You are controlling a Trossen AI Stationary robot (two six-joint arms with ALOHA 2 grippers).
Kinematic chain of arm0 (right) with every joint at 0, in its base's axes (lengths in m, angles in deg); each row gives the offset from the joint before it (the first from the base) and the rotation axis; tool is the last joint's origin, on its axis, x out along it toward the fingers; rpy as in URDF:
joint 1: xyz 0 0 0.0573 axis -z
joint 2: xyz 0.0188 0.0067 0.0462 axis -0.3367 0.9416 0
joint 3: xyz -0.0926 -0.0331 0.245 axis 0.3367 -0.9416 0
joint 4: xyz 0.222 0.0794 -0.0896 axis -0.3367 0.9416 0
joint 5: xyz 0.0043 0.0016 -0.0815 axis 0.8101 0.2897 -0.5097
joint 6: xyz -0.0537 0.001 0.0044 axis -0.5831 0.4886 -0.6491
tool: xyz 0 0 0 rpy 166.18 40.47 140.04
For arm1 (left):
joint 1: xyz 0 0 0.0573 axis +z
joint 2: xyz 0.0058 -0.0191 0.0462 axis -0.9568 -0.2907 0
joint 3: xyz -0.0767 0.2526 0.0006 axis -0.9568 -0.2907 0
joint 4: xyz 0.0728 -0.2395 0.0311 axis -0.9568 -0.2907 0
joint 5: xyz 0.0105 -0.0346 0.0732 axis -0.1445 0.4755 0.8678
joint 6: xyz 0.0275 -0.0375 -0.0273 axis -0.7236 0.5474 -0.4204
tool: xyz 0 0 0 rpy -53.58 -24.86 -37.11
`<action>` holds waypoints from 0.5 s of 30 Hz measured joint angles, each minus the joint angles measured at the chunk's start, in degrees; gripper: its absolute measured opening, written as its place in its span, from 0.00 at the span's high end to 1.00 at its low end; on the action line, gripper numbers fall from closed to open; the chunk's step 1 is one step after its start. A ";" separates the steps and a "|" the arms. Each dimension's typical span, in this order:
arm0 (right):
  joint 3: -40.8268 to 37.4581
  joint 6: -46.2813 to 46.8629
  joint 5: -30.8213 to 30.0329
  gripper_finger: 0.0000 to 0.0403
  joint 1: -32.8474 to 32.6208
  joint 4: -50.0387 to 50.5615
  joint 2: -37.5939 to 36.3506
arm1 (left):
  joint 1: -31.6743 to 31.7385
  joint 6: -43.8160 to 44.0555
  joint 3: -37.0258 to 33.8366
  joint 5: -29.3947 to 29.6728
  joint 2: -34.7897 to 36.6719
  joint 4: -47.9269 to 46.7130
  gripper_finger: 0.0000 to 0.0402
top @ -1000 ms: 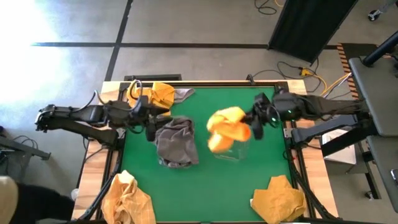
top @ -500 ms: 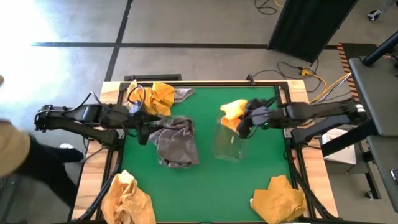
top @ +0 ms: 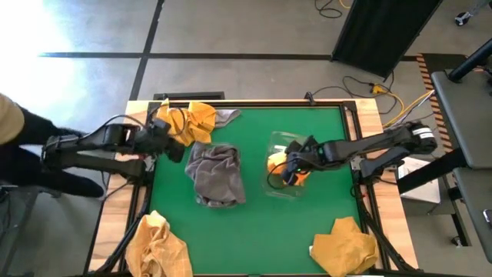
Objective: Sort towels by color in basket
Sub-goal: Put the top right orange towel into the right transparent bin
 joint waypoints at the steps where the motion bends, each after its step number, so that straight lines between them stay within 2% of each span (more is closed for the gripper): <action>1: 0.00 -0.33 0.19 0.88 -0.02 -0.06 1.07 | 1.78 1.37 0.00 -0.11 -0.12 -0.34 0.47; 3: 0.13 -1.11 0.81 0.81 0.00 -0.26 2.96 | 6.30 3.12 0.00 -0.46 -0.57 -0.90 0.47; 6: 0.35 -3.45 1.67 0.71 -0.02 -0.30 5.54 | 14.26 2.15 0.00 -4.57 -1.82 -0.85 0.47; 9: 0.36 -7.24 2.73 0.62 0.00 -1.02 7.69 | 23.00 -2.31 0.00 -7.91 -3.98 -0.77 0.47; 12: 0.35 -12.30 3.39 0.55 -0.01 -2.65 10.14 | 30.44 -7.29 0.00 -7.78 -6.91 0.23 0.47; 15: 0.31 -15.92 7.89 0.50 0.00 -4.77 12.91 | 36.70 -11.64 0.00 -7.89 -10.01 2.24 0.47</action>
